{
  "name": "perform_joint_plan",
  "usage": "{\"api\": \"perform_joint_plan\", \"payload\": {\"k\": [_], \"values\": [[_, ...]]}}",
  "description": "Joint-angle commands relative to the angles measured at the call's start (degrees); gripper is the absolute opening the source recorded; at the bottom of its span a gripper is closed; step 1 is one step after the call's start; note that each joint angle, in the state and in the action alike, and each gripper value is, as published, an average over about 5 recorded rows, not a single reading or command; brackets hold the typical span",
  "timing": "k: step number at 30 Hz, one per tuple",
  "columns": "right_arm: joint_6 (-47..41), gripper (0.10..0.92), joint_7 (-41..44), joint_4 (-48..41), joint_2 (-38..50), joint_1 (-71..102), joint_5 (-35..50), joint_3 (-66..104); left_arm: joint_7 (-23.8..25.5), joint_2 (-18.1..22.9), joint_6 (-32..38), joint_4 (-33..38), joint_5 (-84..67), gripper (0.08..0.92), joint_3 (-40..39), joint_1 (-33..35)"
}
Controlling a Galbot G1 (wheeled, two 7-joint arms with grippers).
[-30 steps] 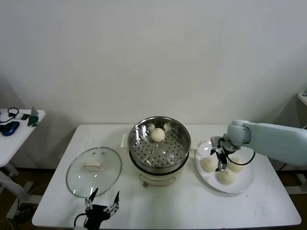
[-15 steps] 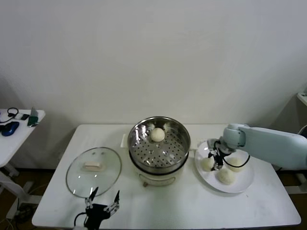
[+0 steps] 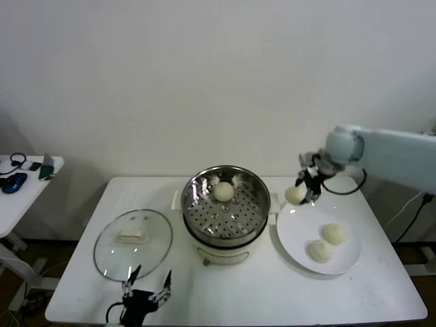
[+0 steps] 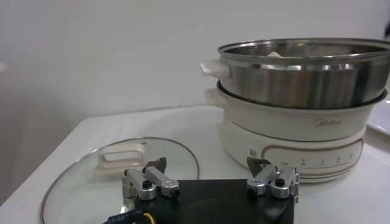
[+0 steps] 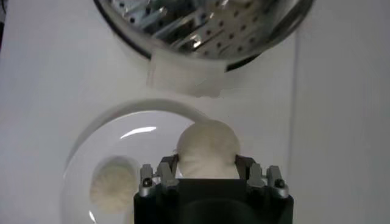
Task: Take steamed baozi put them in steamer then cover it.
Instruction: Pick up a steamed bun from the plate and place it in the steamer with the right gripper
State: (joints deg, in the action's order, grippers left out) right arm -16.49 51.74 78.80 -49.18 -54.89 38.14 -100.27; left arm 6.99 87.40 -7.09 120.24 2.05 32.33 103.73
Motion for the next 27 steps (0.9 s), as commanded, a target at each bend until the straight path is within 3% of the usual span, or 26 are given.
{"api": "perform_joint_plan", "payload": {"k": [1, 7, 13, 27], "values": [[-0.31, 0.645, 3.43, 3.77, -6.24, -18.06, 11.90, -2.98, -0.01, -0.03, 0.01, 0.30, 0.08, 0.823, -0.10, -0.09], [-6.09, 0.645, -3.60, 7.84, -15.33, -9.87, 17.00, 6.72, -0.07, 0.03, 0.13, 0.66, -0.06, 0.823, -0.11, 0.19], [-10.08, 0.645, -8.95, 7.13, -23.42, 1.39, 15.54, 9.40, -0.11, 0.12, 0.12, 0.74, -0.23, 0.823, 0.32, 0.30], [-14.29, 0.645, -14.28, -1.05, -28.10, 17.54, 7.18, 9.29, -0.05, 0.60, 0.10, -0.65, -0.39, 0.823, 0.59, -0.74]]}}
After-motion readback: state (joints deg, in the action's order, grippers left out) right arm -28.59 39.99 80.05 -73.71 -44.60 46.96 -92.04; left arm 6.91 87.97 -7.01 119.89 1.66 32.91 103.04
